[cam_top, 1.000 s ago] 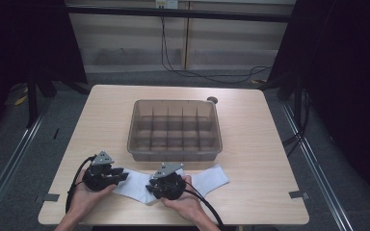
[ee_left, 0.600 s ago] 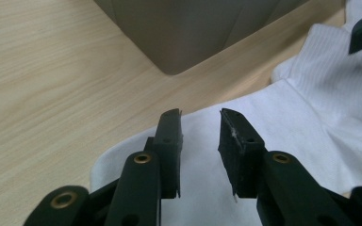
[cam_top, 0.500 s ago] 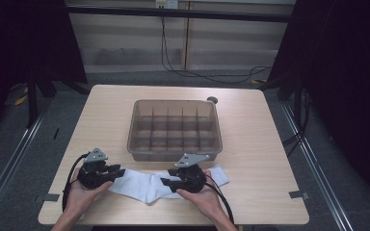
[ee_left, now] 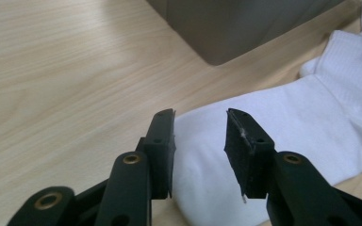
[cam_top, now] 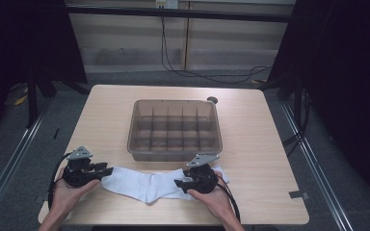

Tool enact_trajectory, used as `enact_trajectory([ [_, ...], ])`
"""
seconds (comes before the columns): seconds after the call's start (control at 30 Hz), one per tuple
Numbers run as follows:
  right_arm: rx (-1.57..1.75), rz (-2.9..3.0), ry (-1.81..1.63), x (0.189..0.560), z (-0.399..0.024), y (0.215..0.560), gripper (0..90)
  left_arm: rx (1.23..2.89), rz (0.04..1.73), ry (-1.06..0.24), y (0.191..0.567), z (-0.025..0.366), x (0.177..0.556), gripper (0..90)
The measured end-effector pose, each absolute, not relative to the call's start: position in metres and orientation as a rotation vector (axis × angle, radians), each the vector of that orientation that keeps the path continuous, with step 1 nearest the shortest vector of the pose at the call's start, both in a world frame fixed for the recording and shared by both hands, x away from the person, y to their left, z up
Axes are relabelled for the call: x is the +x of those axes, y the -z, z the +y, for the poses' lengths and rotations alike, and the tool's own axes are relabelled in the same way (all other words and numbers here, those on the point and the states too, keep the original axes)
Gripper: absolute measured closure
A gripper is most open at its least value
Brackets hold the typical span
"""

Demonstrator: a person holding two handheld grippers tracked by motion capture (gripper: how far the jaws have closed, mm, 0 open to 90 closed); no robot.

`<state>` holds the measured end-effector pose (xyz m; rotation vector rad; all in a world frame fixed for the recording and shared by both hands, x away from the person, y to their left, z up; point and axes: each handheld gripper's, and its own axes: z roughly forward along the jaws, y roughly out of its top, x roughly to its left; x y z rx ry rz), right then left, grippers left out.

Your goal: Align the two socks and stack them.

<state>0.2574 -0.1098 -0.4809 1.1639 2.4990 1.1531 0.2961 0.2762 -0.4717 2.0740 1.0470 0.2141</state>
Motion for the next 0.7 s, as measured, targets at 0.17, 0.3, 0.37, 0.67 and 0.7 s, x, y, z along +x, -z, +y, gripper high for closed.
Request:
enact_trajectory([
  [0.17,1.199,2.492,-1.122,0.262,-0.115,0.486,53.7,2.086,1.075,-0.199,0.476,0.28,0.299,59.4],
  [0.3,1.198,2.507,-1.112,0.261,-0.117,0.49,54.7,2.124,1.104,-0.196,0.481,0.279,0.301,58.8],
  [0.37,1.208,2.516,-1.099,0.262,-0.117,0.494,55.9,2.137,1.105,-0.185,0.483,0.277,0.301,58.8],
  [0.67,1.168,2.512,-1.065,0.261,-0.115,0.496,62.6,2.189,1.103,-0.223,0.49,0.275,0.3,65.3],
  [0.7,1.171,2.516,-1.058,0.261,-0.114,0.495,64.6,2.179,1.102,-0.229,0.491,0.272,0.3,69.4],
])
